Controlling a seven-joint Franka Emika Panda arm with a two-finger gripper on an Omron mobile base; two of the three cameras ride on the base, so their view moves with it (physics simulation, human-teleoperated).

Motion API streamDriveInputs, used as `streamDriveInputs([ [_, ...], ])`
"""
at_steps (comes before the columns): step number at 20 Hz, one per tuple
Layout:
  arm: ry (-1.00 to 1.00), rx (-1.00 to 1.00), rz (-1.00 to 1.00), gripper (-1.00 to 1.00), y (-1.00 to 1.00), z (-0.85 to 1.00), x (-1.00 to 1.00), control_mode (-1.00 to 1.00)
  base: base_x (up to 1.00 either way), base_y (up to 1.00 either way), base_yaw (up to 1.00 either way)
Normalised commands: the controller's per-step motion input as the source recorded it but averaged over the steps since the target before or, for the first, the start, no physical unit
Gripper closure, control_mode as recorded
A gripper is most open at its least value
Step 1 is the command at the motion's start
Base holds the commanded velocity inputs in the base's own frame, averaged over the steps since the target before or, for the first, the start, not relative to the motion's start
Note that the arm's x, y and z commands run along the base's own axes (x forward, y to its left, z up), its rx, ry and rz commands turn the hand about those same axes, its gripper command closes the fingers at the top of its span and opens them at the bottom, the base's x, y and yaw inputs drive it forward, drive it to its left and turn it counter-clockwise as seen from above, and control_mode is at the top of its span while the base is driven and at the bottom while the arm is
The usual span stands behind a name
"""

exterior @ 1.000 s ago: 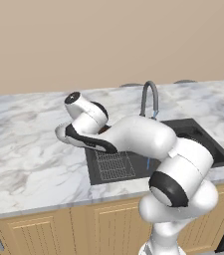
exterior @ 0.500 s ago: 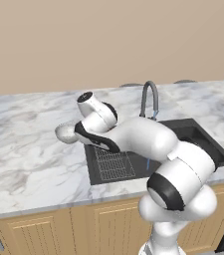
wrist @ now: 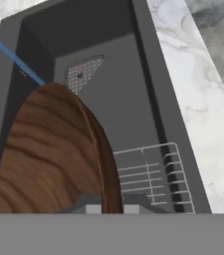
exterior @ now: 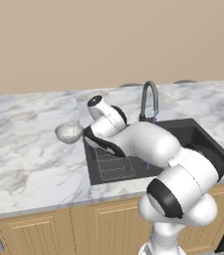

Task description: Rinse each bowl for a few seconds and place them down in the sink or on the counter.

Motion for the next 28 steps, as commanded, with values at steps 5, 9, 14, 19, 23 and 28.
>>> streamDriveInputs([
  [5,-0.01,0.00,-0.07,1.00,-0.39,-0.03,0.07,-1.00,0.00,0.00,0.00],
  [9,0.00,0.00,-0.06,1.00,-0.34,-0.03,0.11,-1.00,0.00,0.00,0.00],
  [14,0.00,0.01,-0.05,1.00,-0.34,-0.02,0.09,-1.00,0.00,0.00,0.00],
  [19,-0.02,0.00,-0.03,1.00,-0.25,-0.03,0.06,-1.00,0.00,0.00,0.00],
  [23,-0.03,0.00,-0.02,1.00,-0.26,-0.02,0.05,-1.00,0.00,0.00,0.00],
  [28,-0.04,0.00,-0.02,1.00,-0.30,-0.04,0.01,-1.00,0.00,0.00,0.00],
])
